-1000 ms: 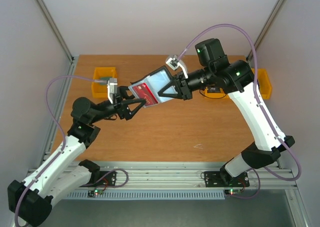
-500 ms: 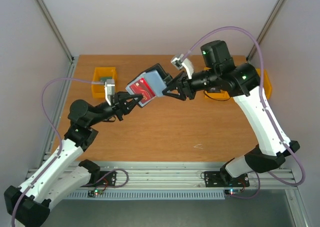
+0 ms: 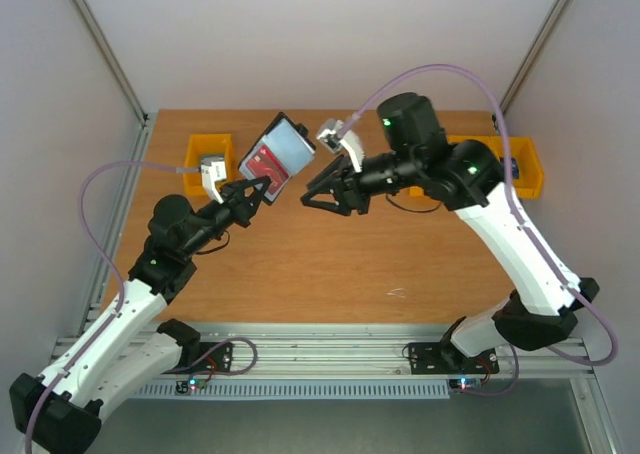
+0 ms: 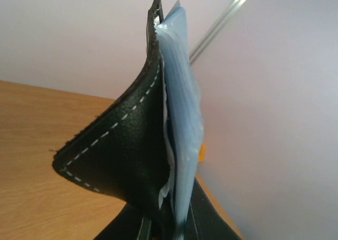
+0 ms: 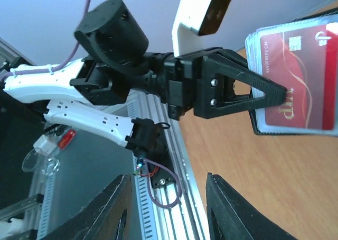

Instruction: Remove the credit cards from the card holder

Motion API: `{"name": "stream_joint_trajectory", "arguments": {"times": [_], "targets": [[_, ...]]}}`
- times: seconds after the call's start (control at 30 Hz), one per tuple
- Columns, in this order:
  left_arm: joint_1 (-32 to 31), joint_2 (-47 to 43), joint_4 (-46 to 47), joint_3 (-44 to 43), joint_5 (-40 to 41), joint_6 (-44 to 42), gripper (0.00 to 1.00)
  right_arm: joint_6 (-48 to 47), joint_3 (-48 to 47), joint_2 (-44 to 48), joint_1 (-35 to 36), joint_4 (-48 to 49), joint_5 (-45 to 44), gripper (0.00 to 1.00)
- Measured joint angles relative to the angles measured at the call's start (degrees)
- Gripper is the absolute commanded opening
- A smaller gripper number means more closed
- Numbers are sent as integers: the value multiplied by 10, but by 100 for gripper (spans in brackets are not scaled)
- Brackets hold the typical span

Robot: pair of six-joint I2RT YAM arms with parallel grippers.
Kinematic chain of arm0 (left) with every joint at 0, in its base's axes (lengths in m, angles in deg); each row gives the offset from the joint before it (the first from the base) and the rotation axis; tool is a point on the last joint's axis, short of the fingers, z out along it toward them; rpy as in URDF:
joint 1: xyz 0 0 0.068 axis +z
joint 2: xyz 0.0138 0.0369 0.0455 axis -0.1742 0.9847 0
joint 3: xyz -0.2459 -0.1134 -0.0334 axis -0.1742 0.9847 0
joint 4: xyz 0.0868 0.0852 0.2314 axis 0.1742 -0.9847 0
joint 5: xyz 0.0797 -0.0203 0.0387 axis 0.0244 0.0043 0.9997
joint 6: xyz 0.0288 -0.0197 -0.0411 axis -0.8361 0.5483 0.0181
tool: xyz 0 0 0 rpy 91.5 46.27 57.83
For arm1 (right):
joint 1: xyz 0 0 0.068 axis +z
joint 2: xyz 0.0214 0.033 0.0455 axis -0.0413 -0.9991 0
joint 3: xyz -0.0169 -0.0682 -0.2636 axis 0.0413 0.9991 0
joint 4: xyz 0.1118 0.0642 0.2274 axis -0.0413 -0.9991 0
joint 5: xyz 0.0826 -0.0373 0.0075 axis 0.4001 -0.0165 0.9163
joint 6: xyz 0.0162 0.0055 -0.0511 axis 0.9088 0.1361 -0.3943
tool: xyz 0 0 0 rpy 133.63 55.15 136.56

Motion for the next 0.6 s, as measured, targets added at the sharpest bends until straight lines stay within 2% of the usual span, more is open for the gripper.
{"name": "stream_joint_trajectory", "arguments": {"times": [0.1, 0.2, 0.4, 0.6], "targets": [[0, 0, 25, 1, -41, 11, 0, 25, 41, -17, 12, 56, 23, 36], [0, 0, 58, 1, -87, 21, 0, 45, 65, -31, 10, 91, 20, 30], [1, 0, 130, 1, -183, 35, 0, 76, 71, -46, -9, 122, 12, 27], [7, 0, 157, 1, -223, 40, 0, 97, 89, -33, -28, 145, 32, 26]]}}
